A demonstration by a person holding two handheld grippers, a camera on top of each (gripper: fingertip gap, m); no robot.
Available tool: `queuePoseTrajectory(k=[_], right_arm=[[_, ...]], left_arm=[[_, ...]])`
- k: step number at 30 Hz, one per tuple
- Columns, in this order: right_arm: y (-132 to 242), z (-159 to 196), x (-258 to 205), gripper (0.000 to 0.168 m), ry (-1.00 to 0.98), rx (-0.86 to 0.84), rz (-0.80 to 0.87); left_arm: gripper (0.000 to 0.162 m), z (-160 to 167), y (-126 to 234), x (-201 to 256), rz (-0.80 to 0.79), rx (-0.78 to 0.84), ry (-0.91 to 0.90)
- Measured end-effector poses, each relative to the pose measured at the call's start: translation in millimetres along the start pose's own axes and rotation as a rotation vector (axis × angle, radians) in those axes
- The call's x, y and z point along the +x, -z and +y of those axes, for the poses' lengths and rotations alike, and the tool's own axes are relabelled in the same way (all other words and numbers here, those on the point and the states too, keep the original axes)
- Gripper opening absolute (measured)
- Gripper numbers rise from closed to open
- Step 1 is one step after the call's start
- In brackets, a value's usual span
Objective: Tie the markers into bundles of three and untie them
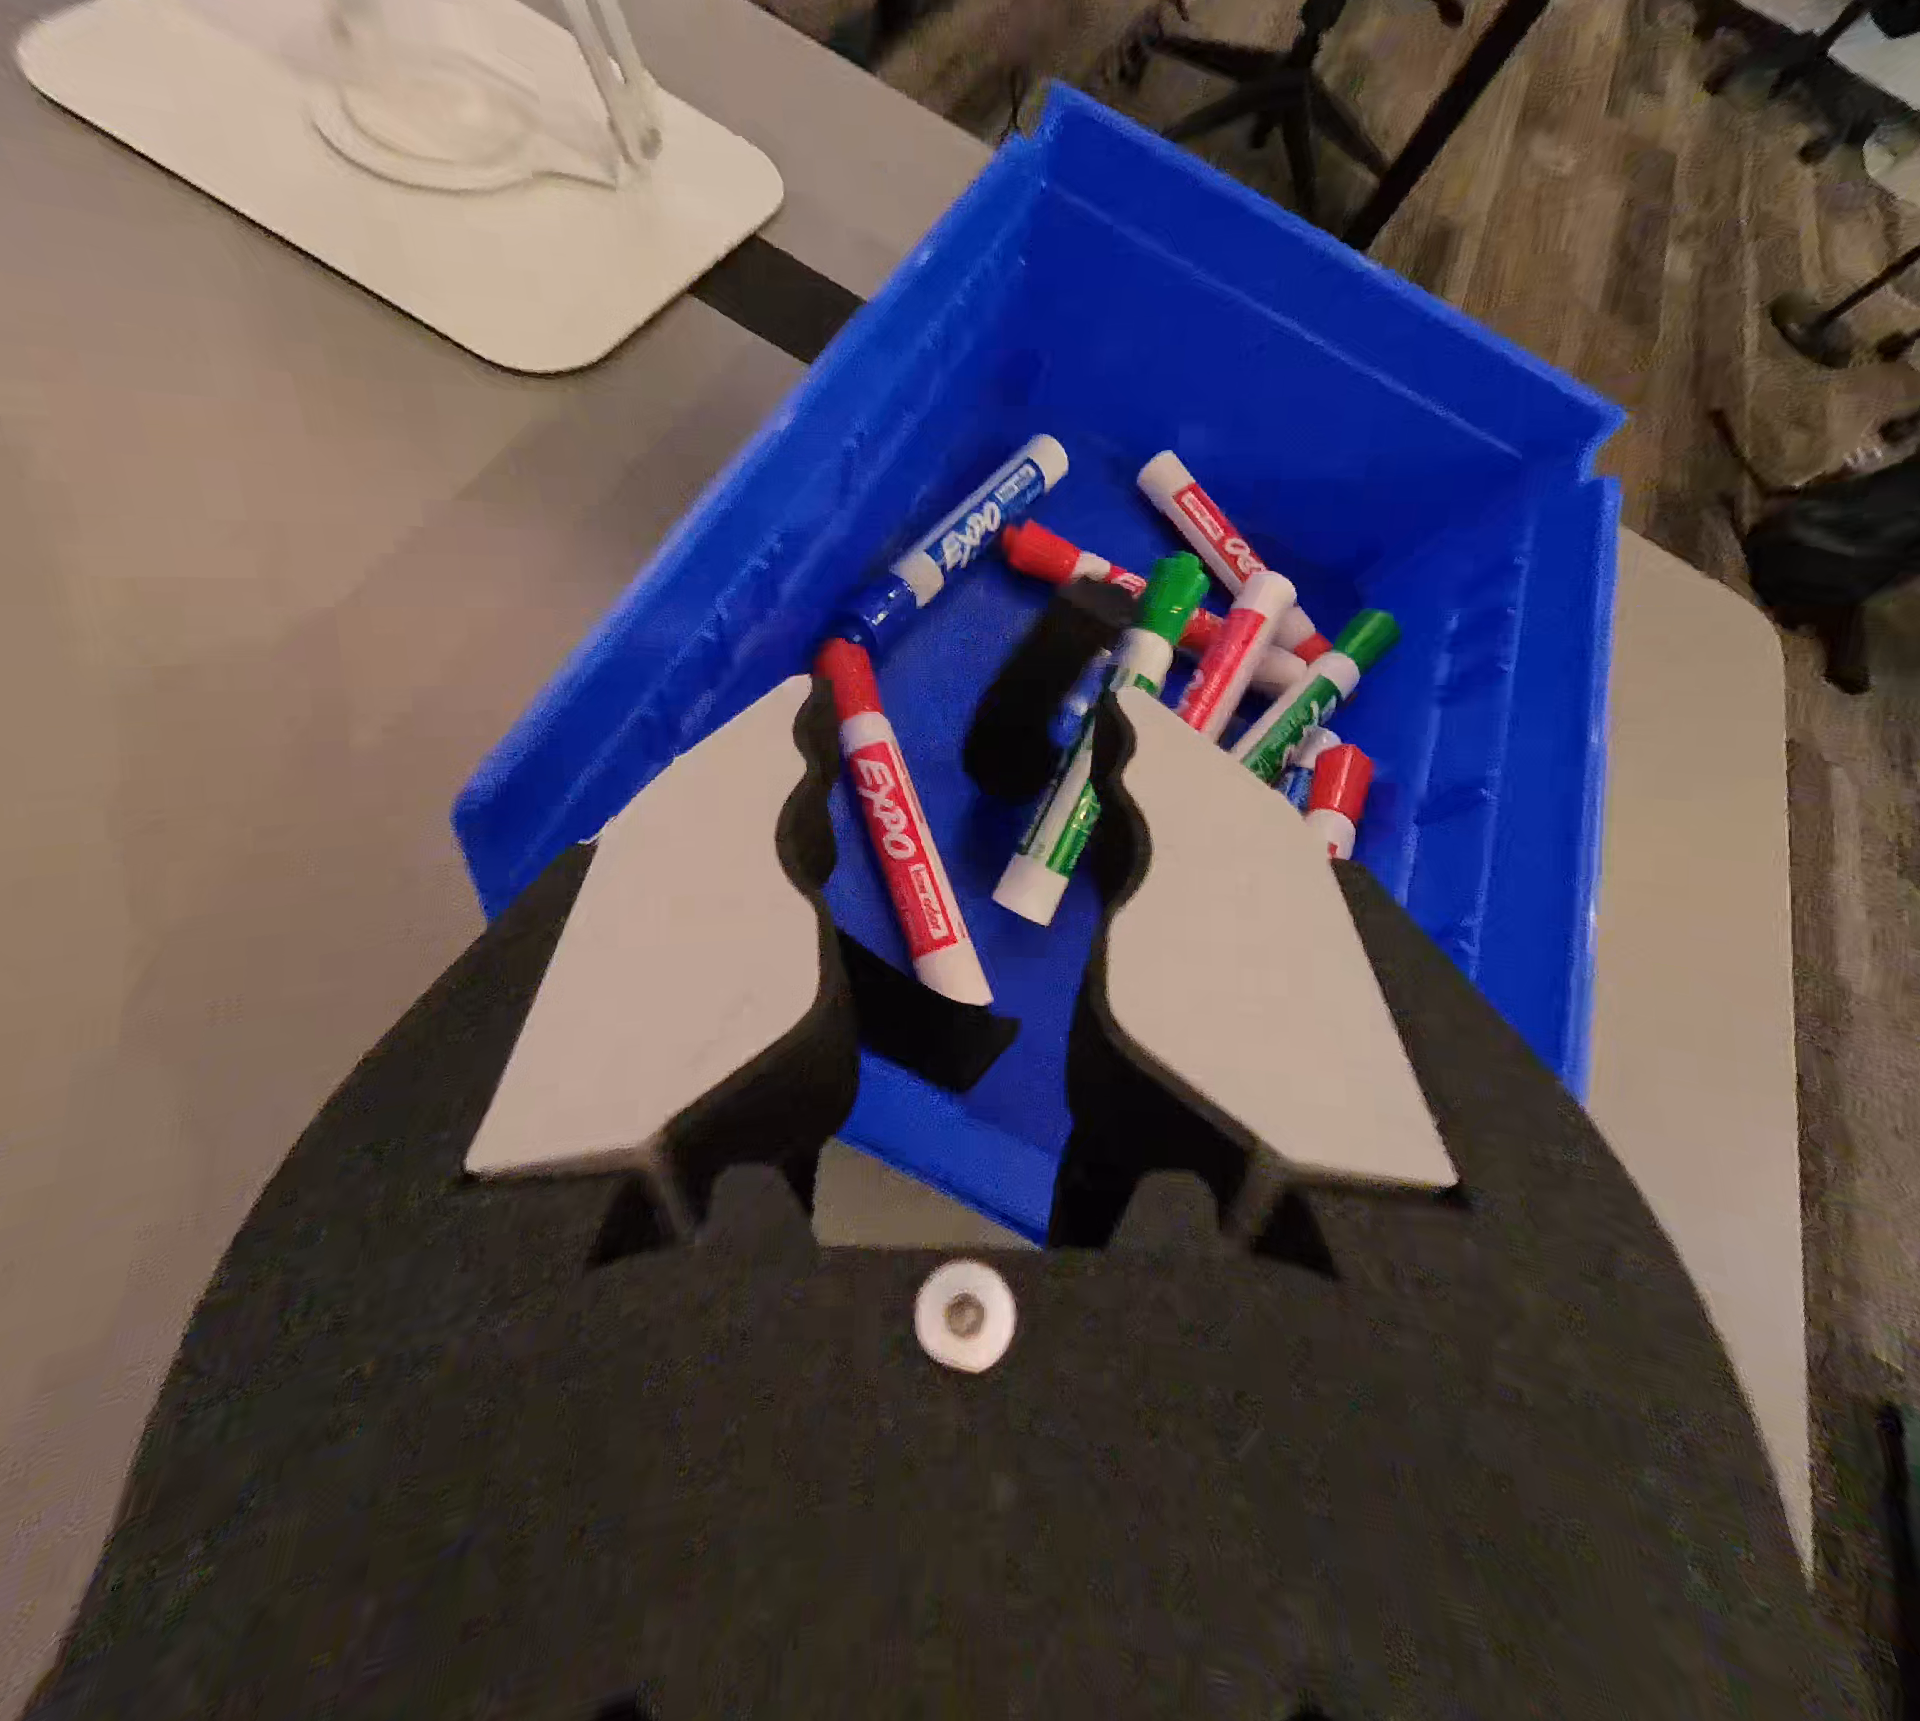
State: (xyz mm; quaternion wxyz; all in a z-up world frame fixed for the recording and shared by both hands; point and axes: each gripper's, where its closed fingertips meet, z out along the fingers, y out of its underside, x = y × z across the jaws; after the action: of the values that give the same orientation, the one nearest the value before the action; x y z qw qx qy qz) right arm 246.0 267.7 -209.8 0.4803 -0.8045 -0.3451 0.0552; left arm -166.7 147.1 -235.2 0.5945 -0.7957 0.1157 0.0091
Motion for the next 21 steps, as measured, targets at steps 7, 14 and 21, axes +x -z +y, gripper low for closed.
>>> queuePoseTrajectory(k=[7,14,21], right_arm=[[-15.3,-2.6,-90.2,0.061,0.067,-0.042,-0.159],[-45.3,16.9,-82.3,0.039,0.039,-0.136,-0.094],[-25.6,32.2,-59.0,0.006,0.017,-0.15,-0.08]], left_arm=[[0.08,12.0,-14.4,-50.3,-0.259,-0.111,0.052],[0.008,39.9,-43.9,-57.7,-0.29,-0.362,-0.05],[0.003,42.2,-17.5,-56.3,-0.136,-0.383,0.063]])
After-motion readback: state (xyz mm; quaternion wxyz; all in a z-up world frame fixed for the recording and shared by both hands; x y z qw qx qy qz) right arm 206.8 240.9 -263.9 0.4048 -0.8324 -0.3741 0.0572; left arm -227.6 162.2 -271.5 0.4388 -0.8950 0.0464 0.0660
